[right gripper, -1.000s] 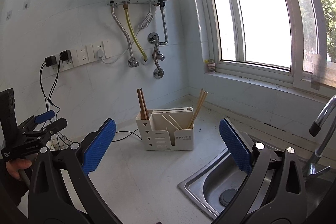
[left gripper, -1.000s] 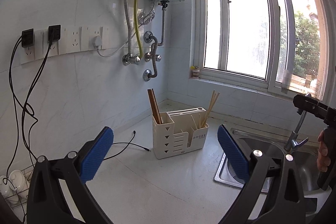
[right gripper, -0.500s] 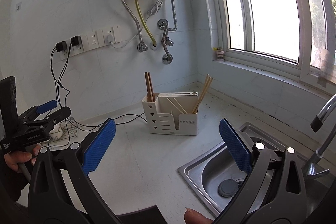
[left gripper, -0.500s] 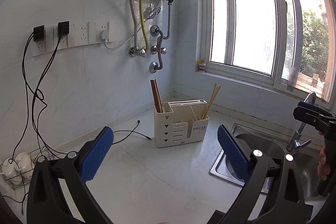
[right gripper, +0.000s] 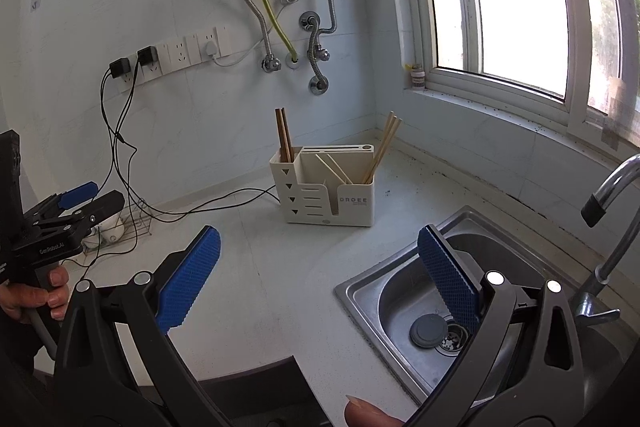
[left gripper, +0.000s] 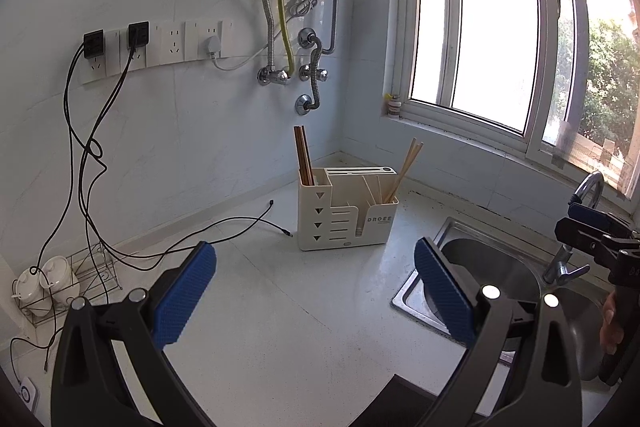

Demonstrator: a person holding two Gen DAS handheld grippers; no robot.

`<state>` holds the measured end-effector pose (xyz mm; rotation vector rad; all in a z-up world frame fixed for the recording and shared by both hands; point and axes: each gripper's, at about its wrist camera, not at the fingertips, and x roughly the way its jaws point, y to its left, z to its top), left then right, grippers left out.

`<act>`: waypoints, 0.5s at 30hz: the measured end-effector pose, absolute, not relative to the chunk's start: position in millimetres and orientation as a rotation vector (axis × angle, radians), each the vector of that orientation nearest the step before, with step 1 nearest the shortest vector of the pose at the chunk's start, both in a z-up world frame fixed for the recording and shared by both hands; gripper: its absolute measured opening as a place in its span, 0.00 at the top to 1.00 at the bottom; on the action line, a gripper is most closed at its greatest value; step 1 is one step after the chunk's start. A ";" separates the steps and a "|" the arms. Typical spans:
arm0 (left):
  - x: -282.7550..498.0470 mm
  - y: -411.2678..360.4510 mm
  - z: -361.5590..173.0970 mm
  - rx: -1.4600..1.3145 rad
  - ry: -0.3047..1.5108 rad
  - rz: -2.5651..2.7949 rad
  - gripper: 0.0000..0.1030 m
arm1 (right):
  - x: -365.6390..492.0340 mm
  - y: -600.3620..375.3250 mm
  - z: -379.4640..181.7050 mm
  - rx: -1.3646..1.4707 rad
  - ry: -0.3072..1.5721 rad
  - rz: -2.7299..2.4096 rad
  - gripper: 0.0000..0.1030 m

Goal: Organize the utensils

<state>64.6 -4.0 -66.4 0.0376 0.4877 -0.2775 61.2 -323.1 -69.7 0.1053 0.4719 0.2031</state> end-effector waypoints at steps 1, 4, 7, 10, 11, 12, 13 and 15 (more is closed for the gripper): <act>63.3 -3.9 -66.4 0.038 0.492 -0.277 0.05 | 61.0 -323.4 -68.7 0.103 0.472 0.202 0.08; 60.4 -4.2 -66.6 0.051 0.505 -0.270 0.05 | 61.5 -322.9 -66.1 0.096 0.473 0.205 0.08; 58.5 -3.5 -67.0 0.039 0.520 -0.280 0.05 | 61.6 -323.0 -65.2 0.081 0.479 0.201 0.08; 57.1 -3.5 -66.5 0.051 0.523 -0.274 0.05 | 61.9 -322.6 -62.2 0.064 0.474 0.196 0.08; 56.7 -3.0 -66.0 0.050 0.523 -0.272 0.05 | 62.0 -323.1 -61.4 0.063 0.473 0.197 0.08; 56.5 -2.4 -65.3 0.048 0.523 -0.272 0.05 | 61.6 -324.0 -61.0 0.061 0.473 0.196 0.08; 56.2 -2.1 -64.9 0.046 0.523 -0.274 0.05 | 61.4 -324.5 -60.2 0.060 0.472 0.197 0.08; 56.6 -2.1 -64.7 0.049 0.525 -0.273 0.05 | 61.2 -325.5 -59.3 0.062 0.473 0.200 0.08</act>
